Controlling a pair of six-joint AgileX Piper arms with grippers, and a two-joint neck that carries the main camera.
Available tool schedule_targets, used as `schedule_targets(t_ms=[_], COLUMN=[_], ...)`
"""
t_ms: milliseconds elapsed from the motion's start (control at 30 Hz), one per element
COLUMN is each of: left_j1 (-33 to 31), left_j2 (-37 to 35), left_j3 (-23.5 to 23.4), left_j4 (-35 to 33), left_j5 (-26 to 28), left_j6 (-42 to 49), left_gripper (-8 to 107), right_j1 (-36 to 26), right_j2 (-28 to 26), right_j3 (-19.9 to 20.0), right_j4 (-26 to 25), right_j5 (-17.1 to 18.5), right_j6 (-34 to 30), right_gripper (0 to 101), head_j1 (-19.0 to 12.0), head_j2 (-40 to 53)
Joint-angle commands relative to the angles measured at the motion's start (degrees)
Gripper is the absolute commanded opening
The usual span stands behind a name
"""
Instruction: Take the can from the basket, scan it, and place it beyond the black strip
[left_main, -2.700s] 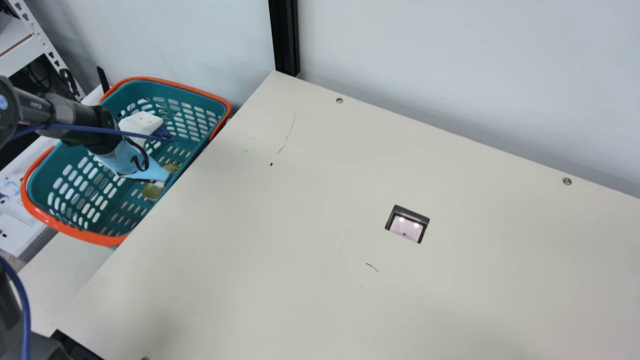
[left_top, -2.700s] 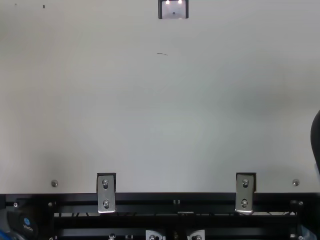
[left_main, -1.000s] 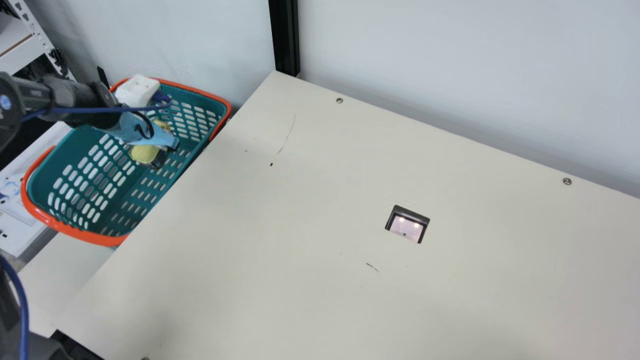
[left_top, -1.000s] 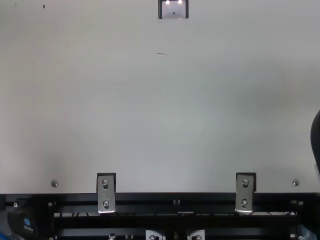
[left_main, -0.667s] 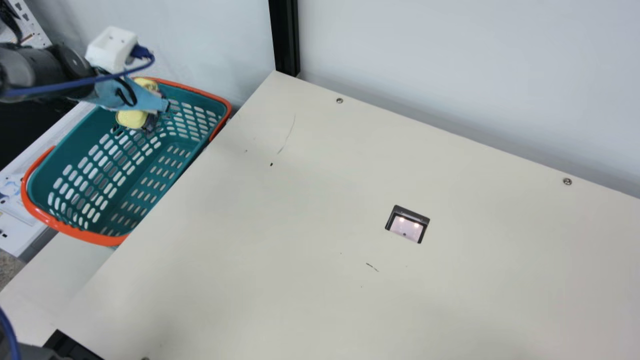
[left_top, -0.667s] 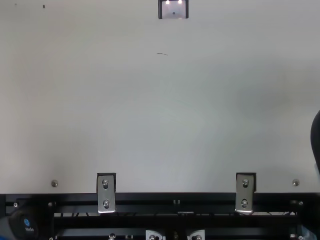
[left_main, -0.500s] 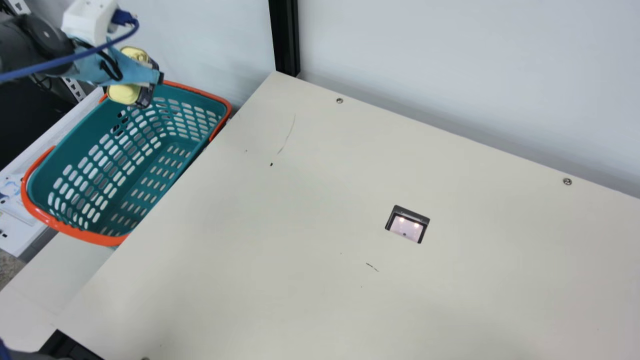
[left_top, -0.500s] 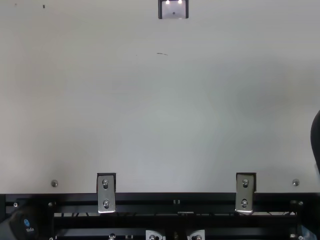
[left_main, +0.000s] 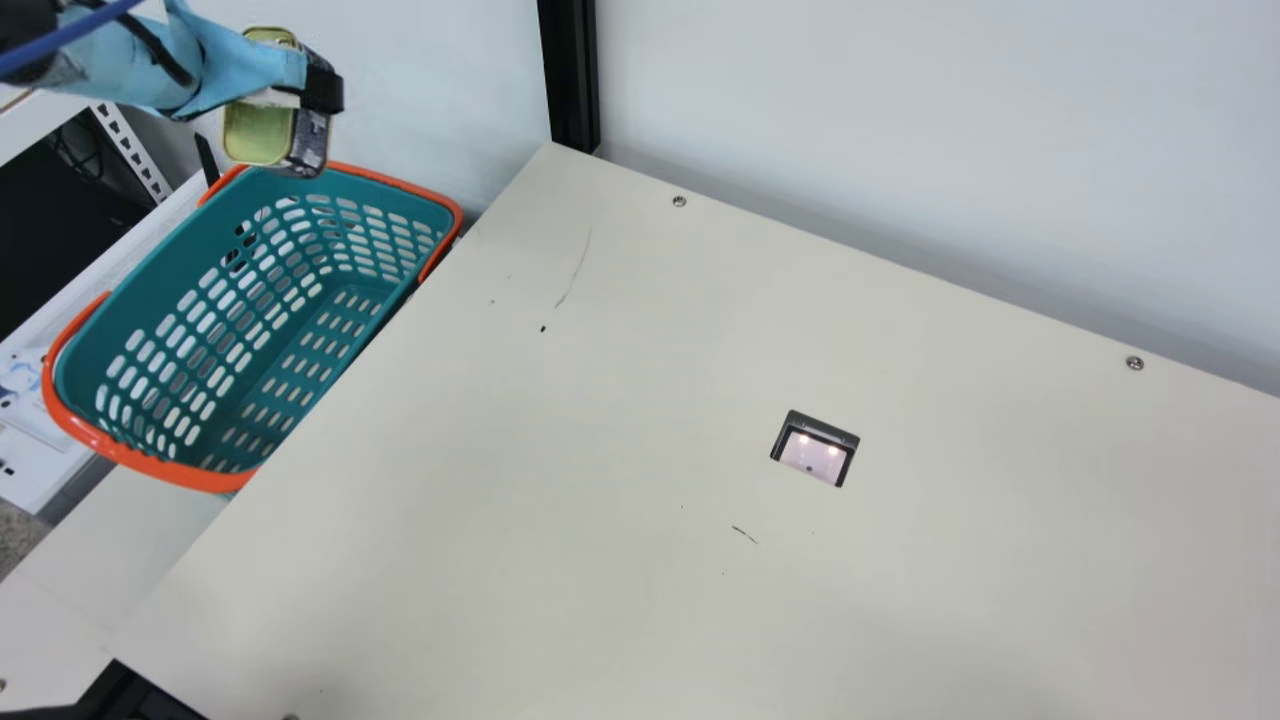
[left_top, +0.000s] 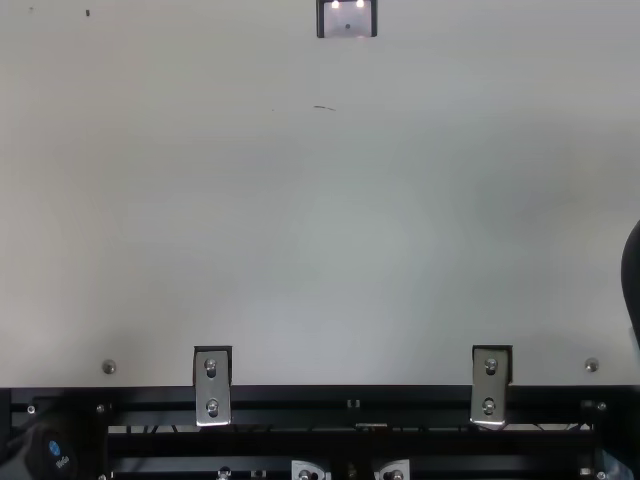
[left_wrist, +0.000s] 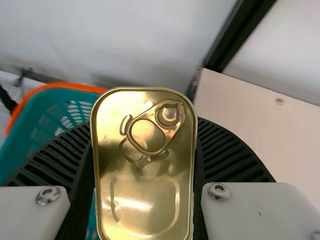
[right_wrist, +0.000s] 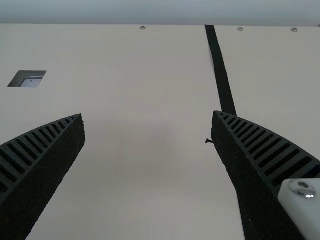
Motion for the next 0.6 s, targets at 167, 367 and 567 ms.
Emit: schedule_targets(t_ms=[167, 367, 567], left_j1=[0.0, 0.0, -0.59], left_j2=[-0.65, -0.65, -1.06], left_j3=[-0.09, -0.09, -0.29], left_j4=[-0.68, -0.68, -0.52], left_j5=[5.12, 4.92, 5.8], left_j6=[-0.5, -0.5, -1.69], left_gripper=[10, 10, 10], right_j1=[0.0, 0.0, 0.0], right_j2=[0.0, 0.0, 0.0], right_j3=[0.0, 0.0, 0.0], right_j4=[0.0, 0.0, 0.0], right_j5=[0.0, 0.0, 0.0], right_j6=[0.0, 0.0, 0.0], right_gripper=[101, 101, 101], head_j1=[-2.01, -2.01, -2.01], head_j2=[1.08, 1.08, 1.08])
